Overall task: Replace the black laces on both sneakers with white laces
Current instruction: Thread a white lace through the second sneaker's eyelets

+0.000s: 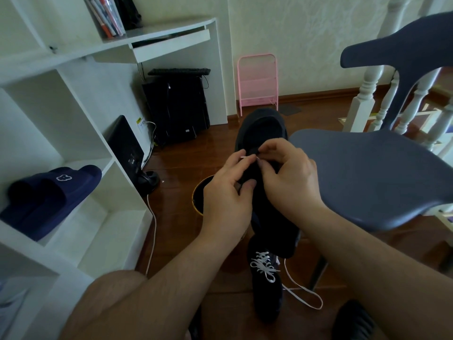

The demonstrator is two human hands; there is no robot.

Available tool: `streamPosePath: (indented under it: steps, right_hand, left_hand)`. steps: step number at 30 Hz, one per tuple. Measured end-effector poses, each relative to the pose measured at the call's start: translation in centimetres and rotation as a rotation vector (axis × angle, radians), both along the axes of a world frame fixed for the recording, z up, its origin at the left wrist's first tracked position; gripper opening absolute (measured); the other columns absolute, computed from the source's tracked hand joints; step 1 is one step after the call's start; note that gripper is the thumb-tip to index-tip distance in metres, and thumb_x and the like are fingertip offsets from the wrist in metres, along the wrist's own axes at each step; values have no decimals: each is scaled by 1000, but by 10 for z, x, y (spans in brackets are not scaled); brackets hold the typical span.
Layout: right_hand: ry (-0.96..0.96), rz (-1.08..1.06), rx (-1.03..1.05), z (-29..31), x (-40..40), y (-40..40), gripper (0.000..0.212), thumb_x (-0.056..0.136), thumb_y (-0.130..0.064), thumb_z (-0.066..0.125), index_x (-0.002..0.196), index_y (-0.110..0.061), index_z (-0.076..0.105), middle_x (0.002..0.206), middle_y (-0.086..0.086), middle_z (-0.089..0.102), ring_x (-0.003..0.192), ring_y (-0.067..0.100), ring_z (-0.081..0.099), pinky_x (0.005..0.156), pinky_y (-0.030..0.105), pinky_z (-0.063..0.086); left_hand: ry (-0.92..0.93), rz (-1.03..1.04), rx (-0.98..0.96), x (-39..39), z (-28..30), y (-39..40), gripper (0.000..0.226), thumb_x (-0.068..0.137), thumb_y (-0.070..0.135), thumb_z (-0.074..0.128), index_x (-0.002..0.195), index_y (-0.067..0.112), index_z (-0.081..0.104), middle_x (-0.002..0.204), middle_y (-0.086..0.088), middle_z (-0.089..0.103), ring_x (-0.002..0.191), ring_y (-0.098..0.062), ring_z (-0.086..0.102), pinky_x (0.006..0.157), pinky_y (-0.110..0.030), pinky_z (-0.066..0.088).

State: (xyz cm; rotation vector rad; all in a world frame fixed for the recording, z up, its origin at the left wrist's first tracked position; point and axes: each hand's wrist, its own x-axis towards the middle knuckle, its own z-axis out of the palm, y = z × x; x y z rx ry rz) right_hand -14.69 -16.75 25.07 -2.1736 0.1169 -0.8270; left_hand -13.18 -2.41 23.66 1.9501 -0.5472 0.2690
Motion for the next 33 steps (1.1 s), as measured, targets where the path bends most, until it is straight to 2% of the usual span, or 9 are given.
streamPosePath:
  steps: [3,5,11,14,17,20,23,29,33]
  right_hand:
    - [14,-23,-55,2,0,2,22,97,-27,67,112,-41,58,91,-30,63,105,11,59,97,50,47]
    - [24,-31,-77,0,0,2,22,98,-29,66,114,-41,57,94,-28,64,105,11,56,96,48,46]
    - [-37,-28,-135,-2,-2,-4,24,91,-17,72,106,-29,58,103,-14,56,93,5,51,74,8,38]
    - [5,-58,-111,0,-3,-8,30,88,-14,70,102,-24,46,107,-7,44,86,9,49,70,20,44]
    - [284,-81,-54,-4,0,-19,17,96,-31,62,104,-24,49,98,-6,56,85,15,57,71,37,51]
    - [332,-71,-57,-11,-1,-28,15,103,-32,53,104,-20,63,89,-2,67,83,24,64,76,48,57]
    - [309,-78,-179,-13,-4,-29,20,104,-32,52,96,-17,63,78,-1,63,74,27,61,65,41,51]
    - [444,-181,-551,-18,-2,-24,19,108,-36,36,96,-23,43,67,-5,45,55,19,41,48,29,30]
    - [610,-202,-498,-37,1,-37,20,107,-31,35,102,-24,53,77,0,52,66,27,49,50,30,31]
  left_hand:
    - [103,1,-103,-2,-3,-4,57,103,11,65,150,42,54,146,1,62,124,-33,64,102,-45,58]
    - [120,8,-108,-3,-3,-6,57,103,10,64,151,41,53,143,0,65,125,-33,64,103,-46,58]
    - [166,82,-80,7,-3,-2,56,103,16,64,148,47,52,131,3,71,110,-15,72,97,-41,61]
    - [220,117,-193,12,3,3,59,102,14,66,148,48,53,98,5,78,77,-5,72,80,-29,64]
    - [181,113,-187,8,9,6,61,99,13,69,149,44,53,56,9,60,56,-5,61,66,-16,56]
    - [248,78,-203,8,10,6,44,95,24,77,133,44,68,73,11,72,76,-5,72,76,-22,61]
    - [338,122,-370,21,14,9,20,93,21,81,108,35,81,99,11,80,97,-4,75,86,-24,61]
    - [277,206,-369,30,28,26,20,97,4,71,93,23,75,84,5,74,77,3,71,69,-11,54]
    - [394,264,-885,61,50,59,24,104,-8,53,96,12,63,102,-10,65,82,-15,76,82,-33,65]
